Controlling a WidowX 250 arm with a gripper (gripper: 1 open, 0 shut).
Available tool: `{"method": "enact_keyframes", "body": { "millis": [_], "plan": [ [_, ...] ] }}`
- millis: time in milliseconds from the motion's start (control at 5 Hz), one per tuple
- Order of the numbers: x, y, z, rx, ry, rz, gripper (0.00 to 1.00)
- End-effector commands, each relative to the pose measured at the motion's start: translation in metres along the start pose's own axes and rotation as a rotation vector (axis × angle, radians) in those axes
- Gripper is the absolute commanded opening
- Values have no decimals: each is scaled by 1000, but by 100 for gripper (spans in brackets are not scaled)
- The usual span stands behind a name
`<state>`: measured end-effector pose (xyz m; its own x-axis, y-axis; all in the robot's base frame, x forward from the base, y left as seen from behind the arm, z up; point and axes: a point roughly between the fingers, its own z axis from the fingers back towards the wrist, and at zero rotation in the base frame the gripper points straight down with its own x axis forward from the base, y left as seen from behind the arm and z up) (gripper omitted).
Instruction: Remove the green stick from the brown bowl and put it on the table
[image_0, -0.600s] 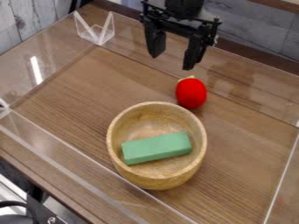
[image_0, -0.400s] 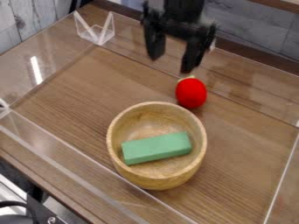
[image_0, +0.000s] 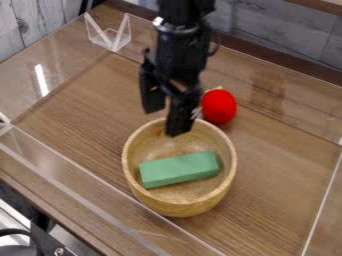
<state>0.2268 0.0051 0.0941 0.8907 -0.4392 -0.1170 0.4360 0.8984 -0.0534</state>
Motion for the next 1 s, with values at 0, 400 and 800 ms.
{"method": "enact_keyframes", "body": {
  "millis": [0, 400, 800],
  "plan": [
    [-10, -5, -2, 55, -61, -60, 100],
    [8, -14, -18, 67, -85, -116, 100],
    [12, -9, -30, 79, -91, -85, 100]
  ]
}}
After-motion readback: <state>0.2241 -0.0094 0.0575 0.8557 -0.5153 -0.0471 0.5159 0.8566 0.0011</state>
